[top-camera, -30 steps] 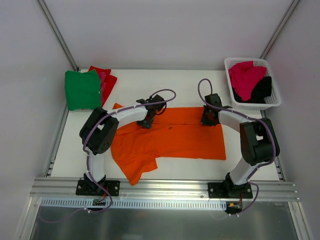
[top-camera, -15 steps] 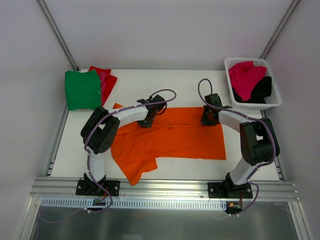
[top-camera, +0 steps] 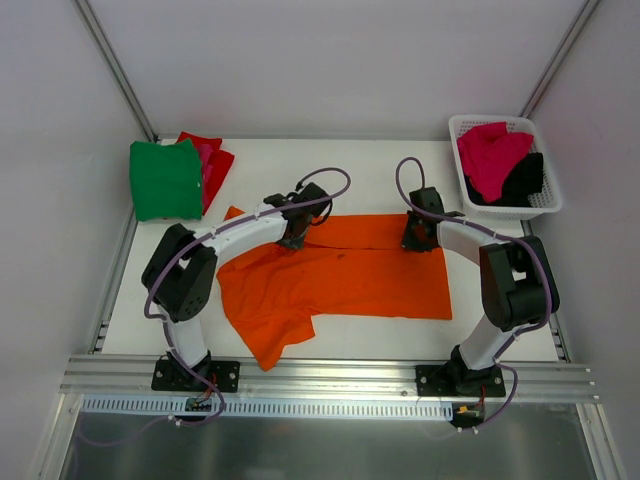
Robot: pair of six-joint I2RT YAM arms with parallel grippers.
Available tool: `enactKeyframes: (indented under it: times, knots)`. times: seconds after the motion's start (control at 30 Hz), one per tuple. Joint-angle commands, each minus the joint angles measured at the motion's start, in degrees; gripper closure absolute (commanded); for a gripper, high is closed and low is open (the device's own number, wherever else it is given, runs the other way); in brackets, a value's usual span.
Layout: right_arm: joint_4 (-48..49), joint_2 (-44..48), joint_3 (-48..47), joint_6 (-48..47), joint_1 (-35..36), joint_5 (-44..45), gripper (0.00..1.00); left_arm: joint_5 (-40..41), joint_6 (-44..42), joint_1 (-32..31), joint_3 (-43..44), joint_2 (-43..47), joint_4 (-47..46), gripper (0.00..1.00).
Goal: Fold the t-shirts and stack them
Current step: Fold the tshirt
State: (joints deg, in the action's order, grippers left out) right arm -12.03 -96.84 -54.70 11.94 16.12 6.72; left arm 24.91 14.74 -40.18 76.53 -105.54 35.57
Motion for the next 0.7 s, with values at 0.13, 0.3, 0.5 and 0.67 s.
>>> enactKeyframes:
  times: [0.13,0.3,0.5,0.67]
  knots:
    - [-1.24,-1.16,-1.11,-0.43,0.4,1.45,0.99,1.99,2.75,-2.44,0.37,6.22,4.94,0.97]
    - [-1.24,-1.16,-1.11,-0.43,0.4,1.54,1.0,1.46,3.54,-2.79,0.37,5.96,5.74,0.91]
    - [-1.24,-1.42,-1.29,-0.52,0.4,1.54,0.99,1.72,4.15,-3.5,0.46,6.83,6.96,0.46]
    - [-1.24,-1.42,-1.29,-0.43,0.49,1.45,1.0,2.78,5.03,-4.29,-0.07,7.45,7.05,0.01]
